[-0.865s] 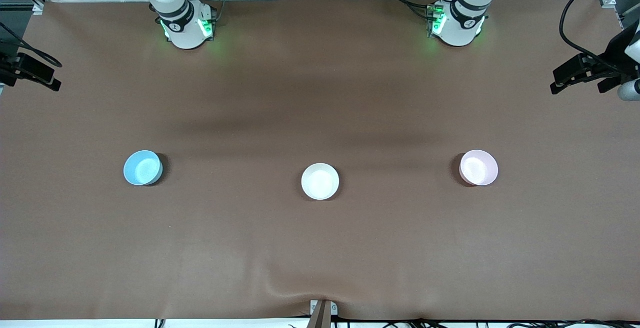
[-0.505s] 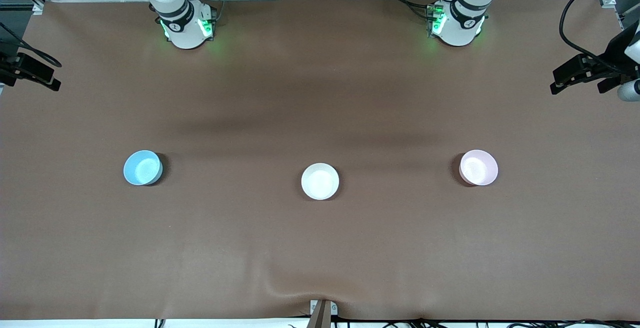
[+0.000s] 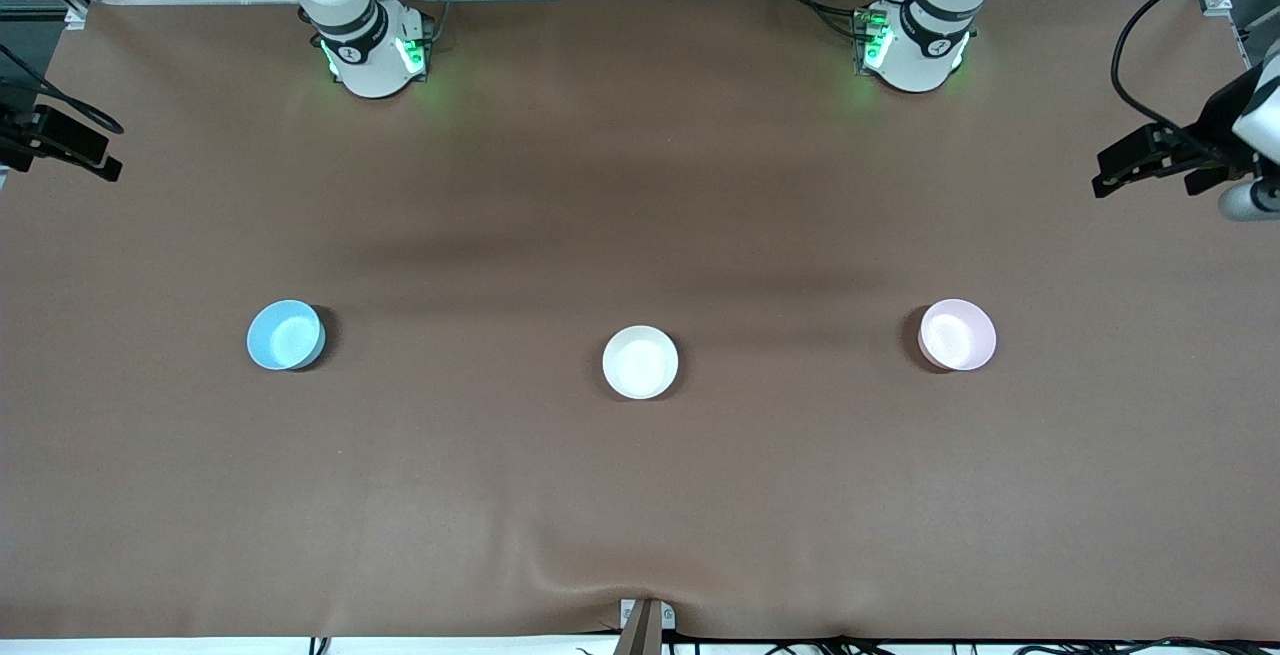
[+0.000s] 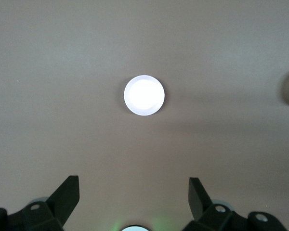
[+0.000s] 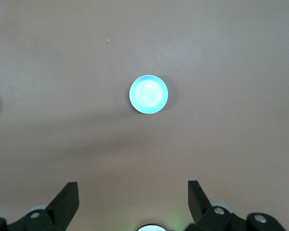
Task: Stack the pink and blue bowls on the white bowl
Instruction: 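Move the left gripper toward the pale pink bowl, then lower the left gripper onto the pink bowl rim and grasp it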
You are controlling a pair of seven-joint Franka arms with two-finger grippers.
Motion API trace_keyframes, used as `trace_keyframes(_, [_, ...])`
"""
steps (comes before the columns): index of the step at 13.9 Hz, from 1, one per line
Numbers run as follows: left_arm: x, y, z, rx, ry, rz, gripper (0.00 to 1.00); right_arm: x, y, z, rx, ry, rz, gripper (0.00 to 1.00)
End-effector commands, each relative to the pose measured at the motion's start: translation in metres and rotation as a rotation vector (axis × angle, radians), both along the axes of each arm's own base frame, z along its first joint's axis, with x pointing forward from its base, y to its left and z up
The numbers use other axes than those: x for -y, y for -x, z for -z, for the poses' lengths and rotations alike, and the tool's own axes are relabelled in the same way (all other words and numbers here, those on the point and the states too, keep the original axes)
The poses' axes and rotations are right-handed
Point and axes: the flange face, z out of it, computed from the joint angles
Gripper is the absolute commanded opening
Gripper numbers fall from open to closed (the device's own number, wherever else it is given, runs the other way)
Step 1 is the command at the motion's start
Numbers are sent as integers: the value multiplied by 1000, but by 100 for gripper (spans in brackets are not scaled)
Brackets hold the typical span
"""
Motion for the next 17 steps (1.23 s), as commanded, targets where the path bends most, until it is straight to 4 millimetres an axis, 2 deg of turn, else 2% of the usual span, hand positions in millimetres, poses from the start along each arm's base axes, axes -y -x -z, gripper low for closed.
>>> trace_keyframes(1, [-7, -13, 33, -18, -16, 13, 100, 0, 3, -2, -5, 13, 4, 100])
trace_keyframes(3, [-11, -24, 65, -12, -20, 8, 100, 0, 3, -2, -8, 13, 4, 100])
trace_keyframes(4, [-21, -29, 80, -18, -21, 3, 100, 0, 3, -2, -8, 13, 4, 100])
trace_keyframes(7, [-35, -46, 137, -32, -19, 35, 100, 0, 3, -2, -8, 13, 3, 100])
trace_keyframes(9, [-44, -50, 180, -31, -22, 37, 100, -1, 3, -2, -7, 13, 1, 100])
trace_keyframes(12, [-58, -49, 232, 18, -18, 60, 100, 0, 3, -2, -7, 13, 3, 100])
trace_keyframes(15, [-58, -47, 288, 38, -12, 93, 100, 0, 3, -2, -7, 13, 3, 100])
trace_keyframes(17, [-59, -49, 312, 45, -10, 90, 100, 0, 3, -2, -7, 13, 3, 100])
